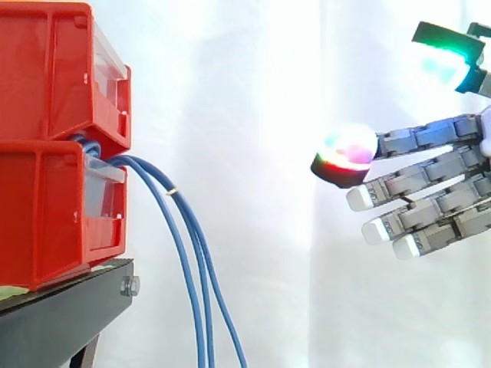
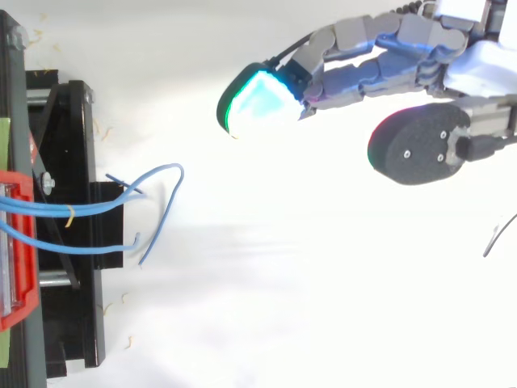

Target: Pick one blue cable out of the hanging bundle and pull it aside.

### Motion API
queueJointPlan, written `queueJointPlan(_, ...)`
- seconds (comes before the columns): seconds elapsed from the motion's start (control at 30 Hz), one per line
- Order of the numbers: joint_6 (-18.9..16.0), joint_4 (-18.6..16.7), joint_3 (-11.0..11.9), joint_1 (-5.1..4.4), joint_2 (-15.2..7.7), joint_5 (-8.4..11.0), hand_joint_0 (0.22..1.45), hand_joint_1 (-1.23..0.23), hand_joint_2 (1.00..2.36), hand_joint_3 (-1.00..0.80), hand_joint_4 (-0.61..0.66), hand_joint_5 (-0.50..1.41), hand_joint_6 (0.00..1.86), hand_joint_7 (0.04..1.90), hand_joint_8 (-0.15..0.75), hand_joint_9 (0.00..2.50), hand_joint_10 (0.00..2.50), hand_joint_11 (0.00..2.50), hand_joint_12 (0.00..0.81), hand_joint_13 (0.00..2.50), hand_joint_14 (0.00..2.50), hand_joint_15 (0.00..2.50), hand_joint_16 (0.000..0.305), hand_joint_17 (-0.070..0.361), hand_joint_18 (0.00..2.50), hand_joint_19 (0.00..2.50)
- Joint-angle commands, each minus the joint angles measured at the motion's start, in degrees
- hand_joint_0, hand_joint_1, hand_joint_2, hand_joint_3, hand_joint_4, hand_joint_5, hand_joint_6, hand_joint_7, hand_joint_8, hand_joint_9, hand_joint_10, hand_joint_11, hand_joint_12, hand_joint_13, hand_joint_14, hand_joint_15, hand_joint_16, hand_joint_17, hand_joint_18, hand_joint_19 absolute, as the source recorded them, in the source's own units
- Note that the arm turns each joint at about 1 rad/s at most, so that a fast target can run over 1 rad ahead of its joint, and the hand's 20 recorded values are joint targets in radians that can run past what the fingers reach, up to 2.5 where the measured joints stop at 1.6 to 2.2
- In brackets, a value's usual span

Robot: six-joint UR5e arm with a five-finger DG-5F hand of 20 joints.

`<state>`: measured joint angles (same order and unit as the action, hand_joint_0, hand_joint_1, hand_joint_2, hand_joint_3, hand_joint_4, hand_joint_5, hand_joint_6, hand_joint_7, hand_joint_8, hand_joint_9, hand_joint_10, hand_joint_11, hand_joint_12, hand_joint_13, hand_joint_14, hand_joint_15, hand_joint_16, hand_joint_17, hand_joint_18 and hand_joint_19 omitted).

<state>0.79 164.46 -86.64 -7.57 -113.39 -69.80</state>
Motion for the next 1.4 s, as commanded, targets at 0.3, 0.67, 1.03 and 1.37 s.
queueJointPlan(0.3,0.4,-1.9,0.1,0.98,-2.3,0.19,0.47,-0.54,1.0,-0.5,0.19,-0.19,0.5,0.67,0.231,0.57,0.0,0.0,0.369,0.46,0.01,0.19,0.059,0.132,0.22,0.46)
queueJointPlan(0.67,-0.4,-5.8,0.1,1.85,-5.3,0.19,0.47,-0.54,1.0,-0.5,0.21,-0.18,0.5,0.68,0.235,0.58,0.0,0.0,0.37,0.48,0.01,0.2,0.058,0.131,0.23,0.47)
queueJointPlan(1.03,-0.3,-9.5,0.1,1.94,-7.5,0.36,0.48,-0.54,1.0,-0.5,0.22,-0.18,0.5,0.69,0.235,0.6,0.0,0.0,0.37,0.51,0.01,0.21,0.058,0.131,0.26,0.48)
queueJointPlan(1.37,3.6,-9.9,0.1,1.85,-7.9,3.79,0.48,-0.54,1.0,-0.5,0.22,-0.18,0.5,0.69,0.237,0.61,0.0,0.0,0.37,0.52,0.01,0.22,0.059,0.132,0.28,0.49)
